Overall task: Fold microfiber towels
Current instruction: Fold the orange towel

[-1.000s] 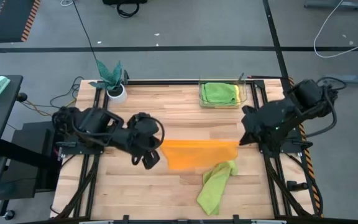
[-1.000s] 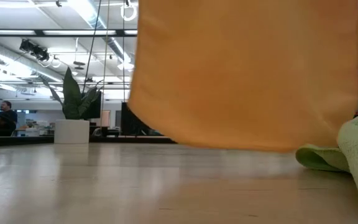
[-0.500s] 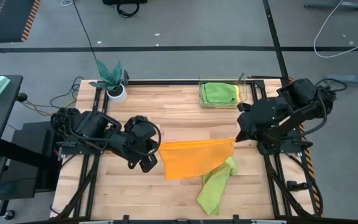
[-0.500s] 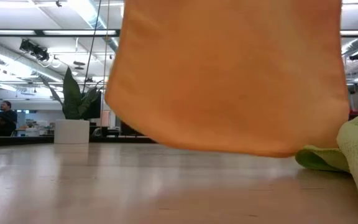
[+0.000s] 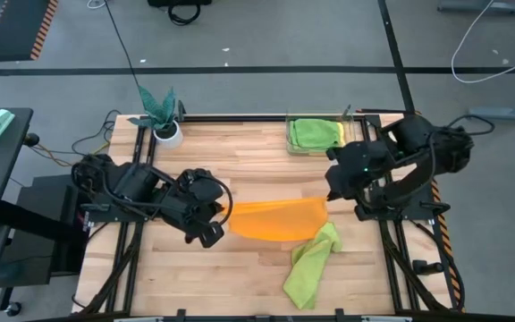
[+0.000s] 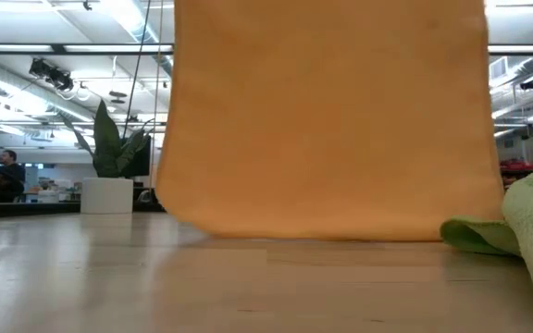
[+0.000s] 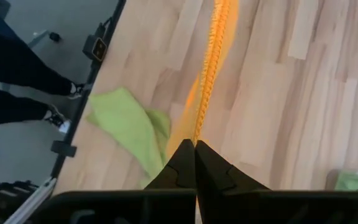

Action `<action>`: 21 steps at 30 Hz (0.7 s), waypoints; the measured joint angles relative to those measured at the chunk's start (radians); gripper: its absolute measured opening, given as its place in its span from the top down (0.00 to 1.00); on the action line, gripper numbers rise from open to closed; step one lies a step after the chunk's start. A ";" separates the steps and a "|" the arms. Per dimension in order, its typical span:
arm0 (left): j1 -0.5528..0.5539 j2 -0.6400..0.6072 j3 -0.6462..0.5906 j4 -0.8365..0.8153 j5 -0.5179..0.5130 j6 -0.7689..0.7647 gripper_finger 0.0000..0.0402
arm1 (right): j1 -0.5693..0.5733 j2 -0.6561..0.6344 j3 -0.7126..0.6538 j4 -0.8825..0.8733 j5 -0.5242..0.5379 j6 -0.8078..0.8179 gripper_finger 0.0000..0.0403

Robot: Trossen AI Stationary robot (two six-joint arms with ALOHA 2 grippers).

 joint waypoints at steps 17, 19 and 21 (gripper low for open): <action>-0.040 -0.132 -0.115 0.009 -0.094 -0.122 0.99 | -0.030 0.101 0.330 0.006 -0.041 -0.043 1.00; -0.041 -0.136 -0.116 0.004 -0.093 -0.124 0.99 | -0.030 0.113 0.330 0.006 -0.071 -0.040 1.00; -0.041 -0.137 -0.116 0.002 -0.092 -0.124 0.99 | -0.030 0.127 0.330 0.004 -0.106 -0.039 1.00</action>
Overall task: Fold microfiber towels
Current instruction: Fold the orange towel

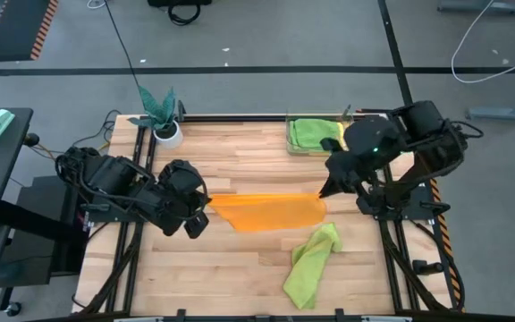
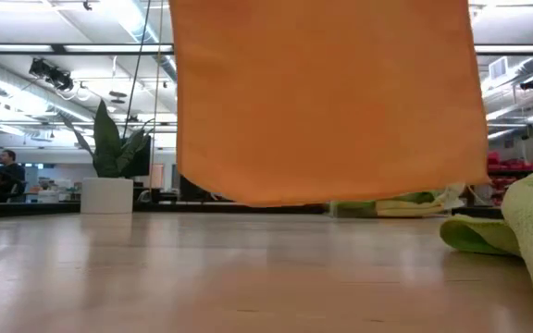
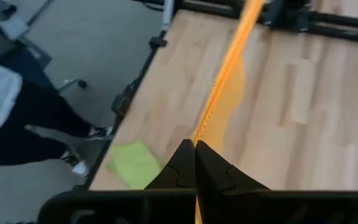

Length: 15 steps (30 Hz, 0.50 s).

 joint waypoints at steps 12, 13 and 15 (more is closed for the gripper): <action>-0.017 0.000 -0.037 0.001 0.029 -0.018 0.99 | -0.020 0.035 0.000 0.001 -0.057 -0.006 1.00; -0.017 0.000 -0.045 0.001 0.030 -0.027 0.99 | -0.029 0.035 0.000 0.001 -0.057 -0.003 1.00; -0.017 0.000 -0.060 0.001 0.035 -0.027 0.99 | -0.052 0.035 -0.003 0.001 -0.057 -0.004 1.00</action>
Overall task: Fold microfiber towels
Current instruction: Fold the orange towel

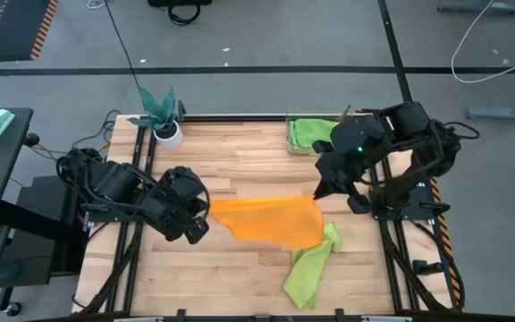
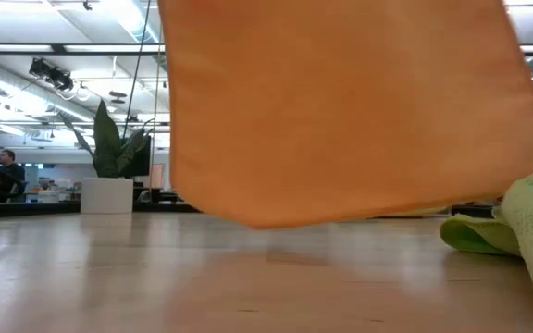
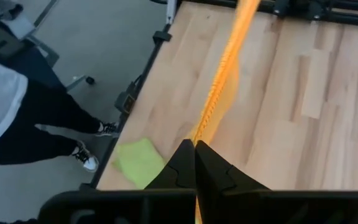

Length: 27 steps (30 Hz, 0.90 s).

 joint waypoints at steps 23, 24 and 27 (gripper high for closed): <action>0.045 -0.136 -0.330 0.006 -0.010 -0.097 0.99 | -0.217 0.003 -0.269 0.076 -0.046 -0.157 1.00; 0.057 -0.136 -0.330 0.004 -0.009 -0.083 0.99 | -0.232 0.003 -0.269 0.075 -0.046 -0.159 1.00; 0.105 -0.136 -0.331 -0.001 -0.007 -0.046 0.99 | -0.282 0.008 -0.269 0.068 -0.047 -0.168 1.00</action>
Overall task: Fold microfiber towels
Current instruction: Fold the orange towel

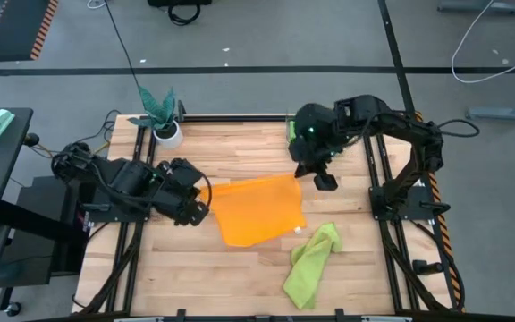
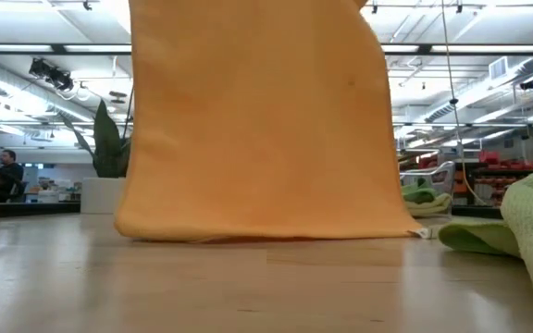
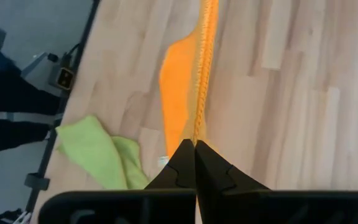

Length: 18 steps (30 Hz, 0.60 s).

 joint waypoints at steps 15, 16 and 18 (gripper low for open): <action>0.274 -0.001 -0.211 0.098 0.055 0.279 0.99 | -0.237 0.015 -0.266 0.210 -0.012 -0.075 1.00; 0.294 -0.001 -0.220 0.107 0.064 0.294 0.99 | -0.251 0.013 -0.289 0.237 -0.012 -0.075 1.00; 0.336 -0.001 -0.248 0.149 0.089 0.336 0.99 | -0.280 0.012 -0.332 0.258 -0.011 -0.075 1.00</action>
